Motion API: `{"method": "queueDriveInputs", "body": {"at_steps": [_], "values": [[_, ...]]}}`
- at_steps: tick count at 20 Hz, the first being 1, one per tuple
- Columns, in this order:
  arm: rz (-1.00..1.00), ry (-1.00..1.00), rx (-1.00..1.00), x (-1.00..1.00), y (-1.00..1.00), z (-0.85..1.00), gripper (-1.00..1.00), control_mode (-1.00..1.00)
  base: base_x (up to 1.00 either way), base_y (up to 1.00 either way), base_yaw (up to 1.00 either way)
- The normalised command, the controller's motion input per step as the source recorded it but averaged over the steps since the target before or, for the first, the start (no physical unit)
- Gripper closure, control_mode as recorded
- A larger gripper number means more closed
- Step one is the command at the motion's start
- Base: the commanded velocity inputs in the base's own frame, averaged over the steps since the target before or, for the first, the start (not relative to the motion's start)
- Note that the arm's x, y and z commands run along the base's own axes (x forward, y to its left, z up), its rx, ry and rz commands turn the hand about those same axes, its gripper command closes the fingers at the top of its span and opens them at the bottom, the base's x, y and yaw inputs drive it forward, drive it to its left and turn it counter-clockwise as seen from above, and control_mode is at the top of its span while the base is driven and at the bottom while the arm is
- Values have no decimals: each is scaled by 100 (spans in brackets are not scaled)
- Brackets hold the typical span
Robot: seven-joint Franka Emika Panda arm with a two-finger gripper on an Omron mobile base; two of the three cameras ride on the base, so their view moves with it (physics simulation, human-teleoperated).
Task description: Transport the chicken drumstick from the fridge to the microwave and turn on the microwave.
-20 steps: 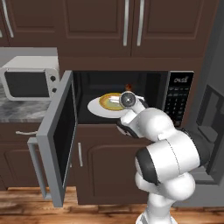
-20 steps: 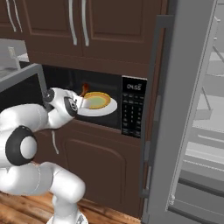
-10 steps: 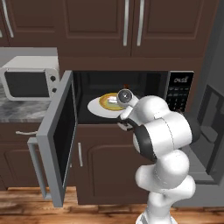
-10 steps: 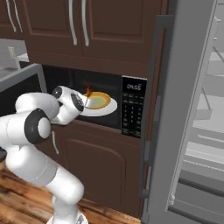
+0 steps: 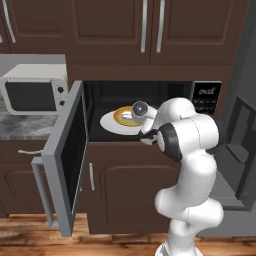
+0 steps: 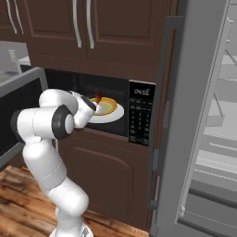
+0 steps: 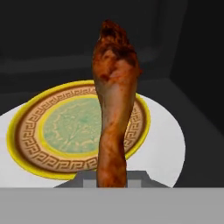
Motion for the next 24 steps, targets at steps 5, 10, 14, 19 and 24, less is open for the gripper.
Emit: {"method": "queueDriveInputs", "body": {"at_steps": [5, 10, 14, 19, 24], "values": [[0, 2, 0, 36, 3, -27, 100, -100, 0, 0, 0], [0, 2, 0, 23, 3, -7, 100, -100, 0, 0, 0], [0, 0, 0, 22, 0, 0, 100, -100, 0, 0, 0], [0, 0, 0, 24, 0, 4, 100, -100, 0, 0, 0], [1, 0, 0, 38, 0, 20, 100, -100, 0, 0, 0]]}}
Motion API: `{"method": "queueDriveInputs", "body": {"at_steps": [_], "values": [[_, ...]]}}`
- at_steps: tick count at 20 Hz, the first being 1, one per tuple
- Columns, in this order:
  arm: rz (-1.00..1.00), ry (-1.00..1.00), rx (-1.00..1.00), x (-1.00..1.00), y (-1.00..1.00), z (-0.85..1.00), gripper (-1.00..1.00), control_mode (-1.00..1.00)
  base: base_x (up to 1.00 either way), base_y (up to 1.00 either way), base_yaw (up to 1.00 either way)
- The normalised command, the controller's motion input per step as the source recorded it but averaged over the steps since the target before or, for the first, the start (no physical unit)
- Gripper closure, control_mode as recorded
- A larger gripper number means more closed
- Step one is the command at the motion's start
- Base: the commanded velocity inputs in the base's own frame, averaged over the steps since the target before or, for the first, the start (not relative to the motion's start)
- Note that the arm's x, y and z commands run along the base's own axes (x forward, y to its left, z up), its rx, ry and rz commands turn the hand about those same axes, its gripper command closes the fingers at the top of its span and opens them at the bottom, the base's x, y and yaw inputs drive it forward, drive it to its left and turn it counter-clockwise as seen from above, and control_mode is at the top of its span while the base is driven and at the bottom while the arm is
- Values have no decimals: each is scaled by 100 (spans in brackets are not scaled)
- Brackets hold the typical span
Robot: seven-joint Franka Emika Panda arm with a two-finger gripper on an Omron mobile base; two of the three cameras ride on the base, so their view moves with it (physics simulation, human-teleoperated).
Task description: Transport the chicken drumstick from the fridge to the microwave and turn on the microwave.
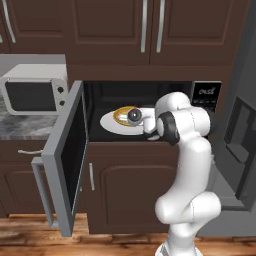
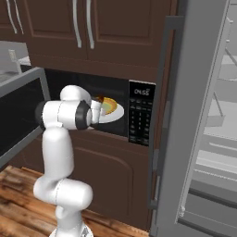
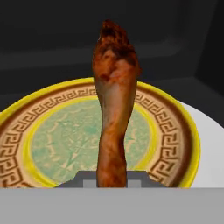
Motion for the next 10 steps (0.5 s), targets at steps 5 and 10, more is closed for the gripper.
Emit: {"method": "queueDriveInputs", "body": {"at_steps": [5, 10], "values": [[2, 0, 0, 52, 0, 1, 100, -100, 0, 0, 0], [2, 0, 0, 51, 0, 0, 100, -100, 0, 0, 0]]}}
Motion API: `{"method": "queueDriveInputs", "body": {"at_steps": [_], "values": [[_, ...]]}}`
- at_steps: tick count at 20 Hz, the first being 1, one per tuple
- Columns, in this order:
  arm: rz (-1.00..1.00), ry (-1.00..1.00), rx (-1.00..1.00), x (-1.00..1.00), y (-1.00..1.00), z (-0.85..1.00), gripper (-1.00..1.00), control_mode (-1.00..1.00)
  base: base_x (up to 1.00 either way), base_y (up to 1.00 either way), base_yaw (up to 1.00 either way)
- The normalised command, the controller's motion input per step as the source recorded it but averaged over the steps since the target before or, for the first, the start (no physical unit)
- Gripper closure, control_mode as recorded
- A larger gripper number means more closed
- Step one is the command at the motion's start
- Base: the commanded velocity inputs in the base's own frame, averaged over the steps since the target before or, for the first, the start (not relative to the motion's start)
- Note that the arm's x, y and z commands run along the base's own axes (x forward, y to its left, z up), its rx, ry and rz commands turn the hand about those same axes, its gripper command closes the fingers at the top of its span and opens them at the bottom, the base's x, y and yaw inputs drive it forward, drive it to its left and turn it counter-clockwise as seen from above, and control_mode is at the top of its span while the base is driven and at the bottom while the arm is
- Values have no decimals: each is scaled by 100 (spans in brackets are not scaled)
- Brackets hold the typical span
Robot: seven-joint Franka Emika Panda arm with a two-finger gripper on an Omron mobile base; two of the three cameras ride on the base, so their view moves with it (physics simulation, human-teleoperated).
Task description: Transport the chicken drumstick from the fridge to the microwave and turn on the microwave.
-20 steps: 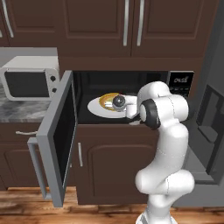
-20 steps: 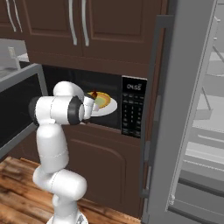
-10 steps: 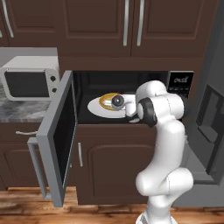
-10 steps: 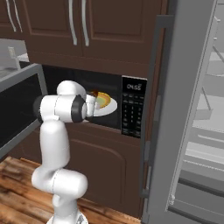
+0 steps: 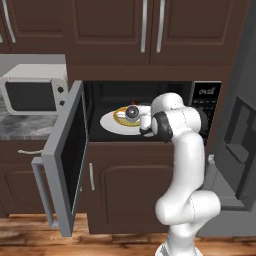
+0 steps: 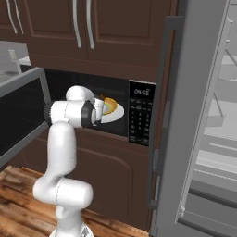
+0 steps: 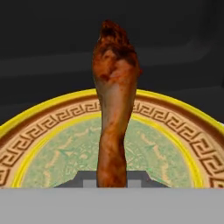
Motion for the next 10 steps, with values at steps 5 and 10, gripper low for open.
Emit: {"method": "queueDriveInputs", "body": {"at_steps": [5, 10], "values": [[2, 3, 0, 52, 4, -16, 100, -100, 0, 0, 0], [0, 7, 0, 48, 21, -23, -100, -100, 0, 0, 0]]}}
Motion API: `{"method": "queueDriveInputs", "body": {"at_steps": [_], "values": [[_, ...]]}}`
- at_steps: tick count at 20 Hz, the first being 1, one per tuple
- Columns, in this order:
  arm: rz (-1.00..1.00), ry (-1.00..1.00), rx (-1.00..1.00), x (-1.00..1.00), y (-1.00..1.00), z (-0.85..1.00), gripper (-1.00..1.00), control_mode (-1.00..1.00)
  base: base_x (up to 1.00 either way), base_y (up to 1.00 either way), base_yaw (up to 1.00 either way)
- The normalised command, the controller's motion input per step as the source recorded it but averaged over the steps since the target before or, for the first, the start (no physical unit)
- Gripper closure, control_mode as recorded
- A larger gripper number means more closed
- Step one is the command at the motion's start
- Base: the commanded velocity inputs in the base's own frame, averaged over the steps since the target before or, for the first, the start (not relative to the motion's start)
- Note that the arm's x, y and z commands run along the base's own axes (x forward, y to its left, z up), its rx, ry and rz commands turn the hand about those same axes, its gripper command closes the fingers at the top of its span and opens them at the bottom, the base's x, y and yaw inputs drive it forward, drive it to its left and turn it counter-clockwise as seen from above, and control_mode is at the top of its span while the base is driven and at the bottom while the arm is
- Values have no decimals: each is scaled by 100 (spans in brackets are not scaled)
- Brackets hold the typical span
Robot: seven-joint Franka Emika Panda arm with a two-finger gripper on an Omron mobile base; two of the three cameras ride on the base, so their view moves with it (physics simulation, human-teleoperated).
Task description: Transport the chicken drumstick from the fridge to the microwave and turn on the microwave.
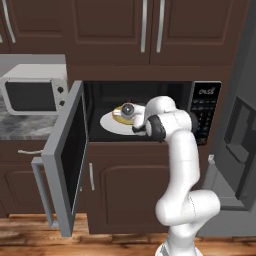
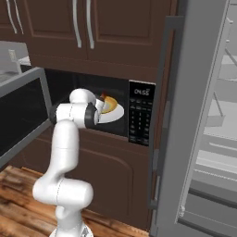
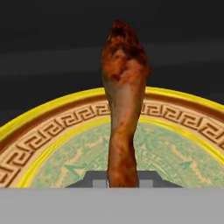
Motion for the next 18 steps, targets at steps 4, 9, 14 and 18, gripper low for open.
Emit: {"method": "queueDriveInputs", "body": {"at_steps": [4, 9, 14, 18], "values": [[0, 2, 0, 8, 7, -5, -100, -100, 0, 0, 0], [0, -23, 0, -92, -1, 2, -100, -100, 0, 0, 0], [0, -54, 0, -100, 0, 7, -100, -100, 0, 0, 0], [4, -31, 2, -100, 0, 2, -100, -100, 0, 0, 0]]}}
